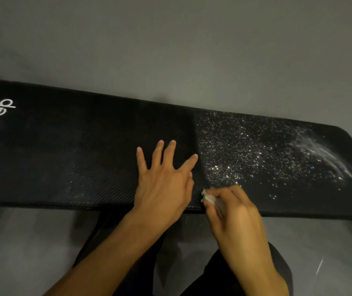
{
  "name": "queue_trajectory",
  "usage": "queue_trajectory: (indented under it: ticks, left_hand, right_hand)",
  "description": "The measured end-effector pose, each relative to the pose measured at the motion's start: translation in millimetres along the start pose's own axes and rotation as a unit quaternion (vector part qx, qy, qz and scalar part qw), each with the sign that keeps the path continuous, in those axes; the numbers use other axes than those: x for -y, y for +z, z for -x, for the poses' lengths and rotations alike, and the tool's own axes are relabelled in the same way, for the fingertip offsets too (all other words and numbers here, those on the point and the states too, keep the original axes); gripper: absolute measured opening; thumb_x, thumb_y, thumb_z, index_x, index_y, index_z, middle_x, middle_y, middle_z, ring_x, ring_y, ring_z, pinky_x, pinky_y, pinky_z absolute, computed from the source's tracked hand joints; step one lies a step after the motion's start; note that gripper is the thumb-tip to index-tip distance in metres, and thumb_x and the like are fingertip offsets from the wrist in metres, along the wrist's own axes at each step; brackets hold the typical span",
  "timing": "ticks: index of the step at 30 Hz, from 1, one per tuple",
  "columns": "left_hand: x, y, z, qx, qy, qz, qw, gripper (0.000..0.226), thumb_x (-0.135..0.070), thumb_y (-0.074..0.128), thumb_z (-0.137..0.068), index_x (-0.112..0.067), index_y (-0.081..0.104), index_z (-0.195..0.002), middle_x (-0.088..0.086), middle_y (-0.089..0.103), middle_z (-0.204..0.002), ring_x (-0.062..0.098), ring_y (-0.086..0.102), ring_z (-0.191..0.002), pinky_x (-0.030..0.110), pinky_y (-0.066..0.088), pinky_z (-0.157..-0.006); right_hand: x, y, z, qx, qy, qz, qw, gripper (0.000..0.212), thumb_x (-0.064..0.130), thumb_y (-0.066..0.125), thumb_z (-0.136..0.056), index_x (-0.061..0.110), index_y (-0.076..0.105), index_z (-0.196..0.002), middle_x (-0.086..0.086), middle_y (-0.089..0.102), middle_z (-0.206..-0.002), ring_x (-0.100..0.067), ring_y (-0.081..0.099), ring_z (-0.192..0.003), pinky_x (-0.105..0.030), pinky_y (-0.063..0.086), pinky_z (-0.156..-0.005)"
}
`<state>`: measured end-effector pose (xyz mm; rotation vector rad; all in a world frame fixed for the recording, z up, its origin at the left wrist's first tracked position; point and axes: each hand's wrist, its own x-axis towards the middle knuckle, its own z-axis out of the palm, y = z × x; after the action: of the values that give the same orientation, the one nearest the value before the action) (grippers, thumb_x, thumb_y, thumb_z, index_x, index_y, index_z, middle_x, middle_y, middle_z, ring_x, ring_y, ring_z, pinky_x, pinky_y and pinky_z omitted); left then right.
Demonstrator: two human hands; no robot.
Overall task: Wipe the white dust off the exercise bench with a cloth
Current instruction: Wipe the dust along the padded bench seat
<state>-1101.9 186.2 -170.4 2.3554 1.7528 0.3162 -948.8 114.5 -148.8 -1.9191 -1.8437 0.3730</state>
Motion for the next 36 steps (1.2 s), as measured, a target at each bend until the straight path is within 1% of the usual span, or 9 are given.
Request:
queue_trajectory:
  ticks: [3, 8, 14, 19, 21, 25, 29, 32, 36]
  left_hand:
    - [-0.3, 3.8, -3.6, -0.003, -0.005, -0.013, 1.0, 0.056, -0.048, 0.019, -0.101, -0.045, 0.033, -0.155, 0.013, 0.023, -0.169, 0.037, 0.014, -0.157, 0.075, 0.007, -0.119]
    - [1.9, 5.5, -2.7, -0.004, 0.008, -0.007, 1.0, 0.056, -0.05, 0.019, -0.101, -0.045, 0.033, -0.155, 0.013, 0.023, -0.169, 0.036, 0.014, -0.157, 0.075, 0.007, -0.119]
    - [0.1, 8.6, -3.5, -0.01, -0.001, -0.013, 1.0, 0.056, -0.05, 0.02, -0.101, -0.047, 0.033, -0.155, 0.012, 0.025, -0.168, 0.036, 0.016, -0.157, 0.075, 0.008, -0.119]
    - [0.2, 7.5, -4.1, -0.012, -0.001, -0.005, 1.0, 0.055, -0.051, 0.018, -0.101, -0.047, 0.032, -0.155, 0.012, 0.024, -0.169, 0.036, 0.014, -0.157, 0.075, 0.007, -0.119]
    - [0.3, 7.6, -4.4, -0.013, -0.002, -0.006, 1.0, 0.055, -0.05, 0.02, -0.101, -0.047, 0.033, -0.155, 0.012, 0.023, -0.169, 0.035, 0.014, -0.157, 0.075, 0.007, -0.119]
    - [-0.8, 6.6, -3.2, -0.015, -0.003, -0.005, 1.0, 0.055, -0.05, 0.022, -0.101, -0.047, 0.035, -0.154, 0.012, 0.025, -0.168, 0.035, 0.015, -0.157, 0.074, 0.007, -0.119]
    - [-1.1, 6.2, -3.3, -0.015, -0.001, -0.005, 1.0, 0.056, -0.05, 0.02, -0.101, -0.046, 0.036, -0.154, 0.012, 0.026, -0.168, 0.036, 0.016, -0.157, 0.074, 0.007, -0.119]
    - [-1.5, 7.8, -2.3, -0.018, -0.002, -0.011, 1.0, 0.054, -0.048, 0.023, -0.102, -0.045, 0.037, -0.154, 0.013, 0.028, -0.167, 0.036, 0.018, -0.156, 0.075, 0.008, -0.119]
    - [-2.1, 7.2, -1.7, -0.02, -0.004, -0.008, 1.0, 0.055, -0.048, 0.022, -0.102, -0.045, 0.035, -0.155, 0.012, 0.026, -0.168, 0.036, 0.016, -0.157, 0.074, 0.007, -0.12]
  right_hand:
    - [-1.6, 0.3, -21.6, -0.03, 0.02, 0.035, 0.999, 0.022, 0.036, 0.058, -0.094, 0.026, 0.067, -0.111, 0.005, 0.055, -0.103, -0.025, 0.066, -0.079, -0.045, 0.056, -0.066]
    - [-0.4, -0.2, -1.3, 0.041, -0.024, -0.019, 0.999, 0.018, 0.037, 0.058, -0.093, 0.034, 0.064, -0.11, 0.012, 0.056, -0.106, -0.017, 0.067, -0.084, -0.046, 0.057, -0.069]
    - [-6.2, 1.9, -37.0, -0.03, 0.017, 0.033, 0.999, 0.023, 0.035, 0.059, -0.096, 0.024, 0.067, -0.114, 0.003, 0.056, -0.105, -0.026, 0.066, -0.084, -0.046, 0.056, -0.07]
    - [-1.6, -1.1, -11.7, 0.017, -0.015, -0.013, 1.0, 0.02, 0.039, 0.057, -0.093, 0.03, 0.066, -0.108, 0.009, 0.057, -0.103, -0.021, 0.067, -0.081, -0.046, 0.056, -0.067]
    - [-6.9, -5.2, -15.4, 0.008, -0.006, -0.011, 1.0, 0.021, 0.041, 0.057, -0.091, 0.031, 0.067, -0.107, 0.008, 0.058, -0.102, -0.022, 0.067, -0.082, -0.046, 0.057, -0.068]
    - [-6.2, 2.8, -49.7, -0.028, 0.013, 0.046, 0.998, 0.023, 0.036, 0.058, -0.096, 0.025, 0.066, -0.115, 0.001, 0.056, -0.108, -0.029, 0.066, -0.086, -0.046, 0.055, -0.071]
    - [0.1, 2.0, -35.4, 0.001, -0.009, 0.045, 0.999, 0.021, 0.039, 0.057, -0.097, 0.029, 0.065, -0.113, 0.005, 0.056, -0.106, -0.026, 0.066, -0.083, -0.045, 0.055, -0.065]
    - [-5.1, -5.5, -29.3, 0.009, 0.002, 0.021, 1.0, 0.021, 0.039, 0.058, -0.094, 0.03, 0.066, -0.111, 0.006, 0.059, -0.105, -0.024, 0.067, -0.086, -0.045, 0.056, -0.069]
    - [-4.1, -0.7, -66.1, -0.032, 0.031, 0.057, 0.997, 0.031, 0.034, 0.061, -0.096, 0.024, 0.056, -0.125, -0.004, 0.061, -0.117, -0.031, 0.064, -0.097, -0.042, 0.053, -0.076]
